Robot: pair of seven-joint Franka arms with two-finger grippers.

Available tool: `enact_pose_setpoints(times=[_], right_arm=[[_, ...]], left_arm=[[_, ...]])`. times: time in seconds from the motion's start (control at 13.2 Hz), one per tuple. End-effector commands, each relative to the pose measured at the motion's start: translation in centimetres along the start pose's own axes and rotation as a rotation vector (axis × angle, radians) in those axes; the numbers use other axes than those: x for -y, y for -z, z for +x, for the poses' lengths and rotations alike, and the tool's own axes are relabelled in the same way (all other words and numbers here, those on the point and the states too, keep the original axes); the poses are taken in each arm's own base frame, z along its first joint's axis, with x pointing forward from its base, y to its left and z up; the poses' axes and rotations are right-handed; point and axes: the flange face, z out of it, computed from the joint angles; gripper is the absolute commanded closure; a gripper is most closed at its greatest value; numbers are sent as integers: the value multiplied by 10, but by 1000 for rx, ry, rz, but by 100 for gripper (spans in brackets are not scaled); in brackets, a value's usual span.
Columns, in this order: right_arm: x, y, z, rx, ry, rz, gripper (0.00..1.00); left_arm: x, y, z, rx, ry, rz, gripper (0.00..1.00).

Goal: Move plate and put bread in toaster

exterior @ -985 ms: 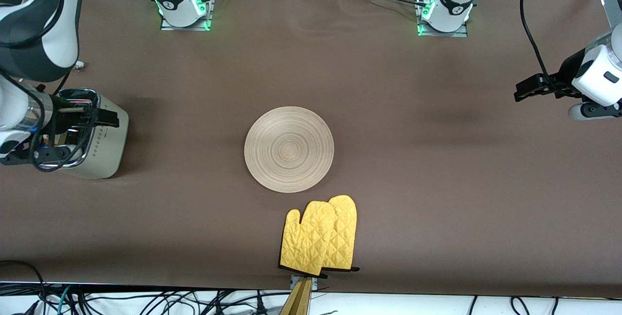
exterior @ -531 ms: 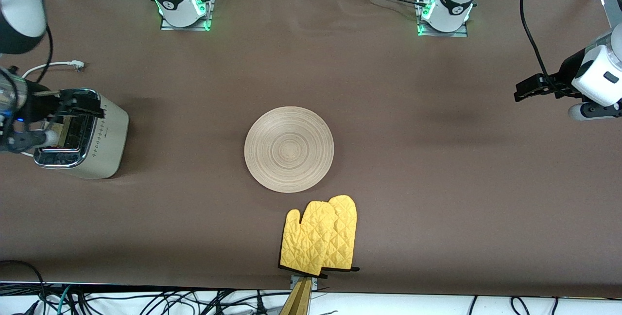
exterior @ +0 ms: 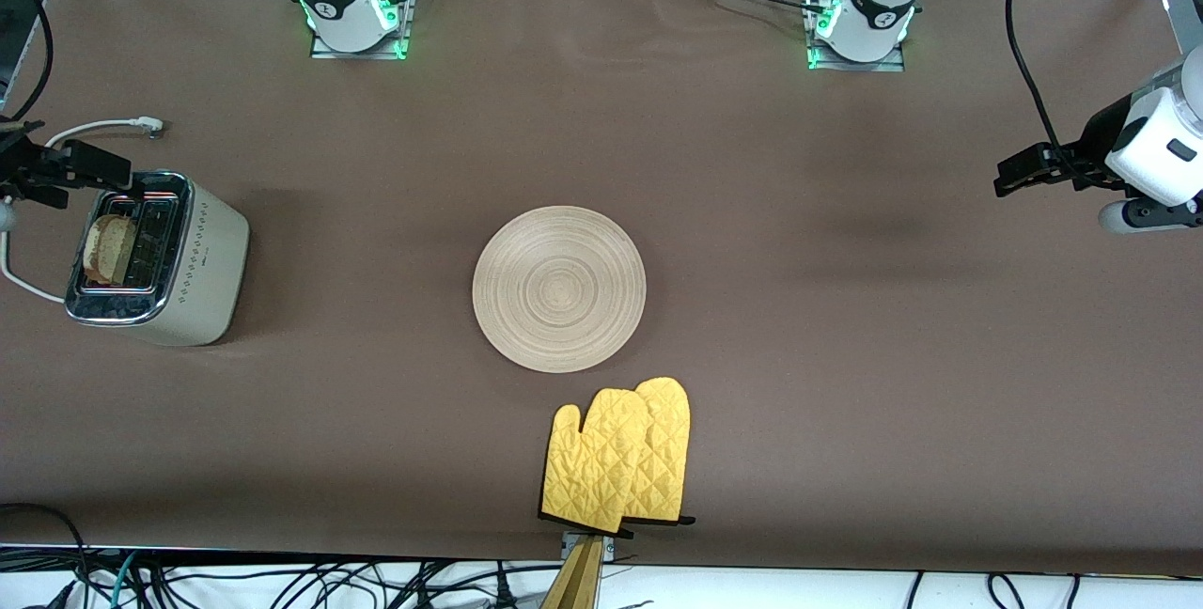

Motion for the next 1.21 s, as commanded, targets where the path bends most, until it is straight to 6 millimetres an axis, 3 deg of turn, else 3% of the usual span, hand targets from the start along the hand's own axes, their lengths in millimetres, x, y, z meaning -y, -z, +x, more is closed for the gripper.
enact_pose_setpoints(times=[0.0,0.15,0.3,0.61,0.91,1.14], right_arm=[[18,-4,-16,9,-59,-51,0],[24,-11,-22,23,-145,-51,0],[11,-14,-23,28,-143,-44,0],[4,-27,-16,59,-139,-35,0],[6,-15,-11,33,-123,-45,0],[8,-18,-5,34,-119,-45,0]], left_arm=[[0,3,-2,8,7,-20,0],[0,3,-2,8,7,-20,0],[0,3,-2,8,7,-20,0],[0,3,-2,8,5,-20,0],[0,2,-1,9,7,-20,0],[0,2,-1,9,7,-20,0]])
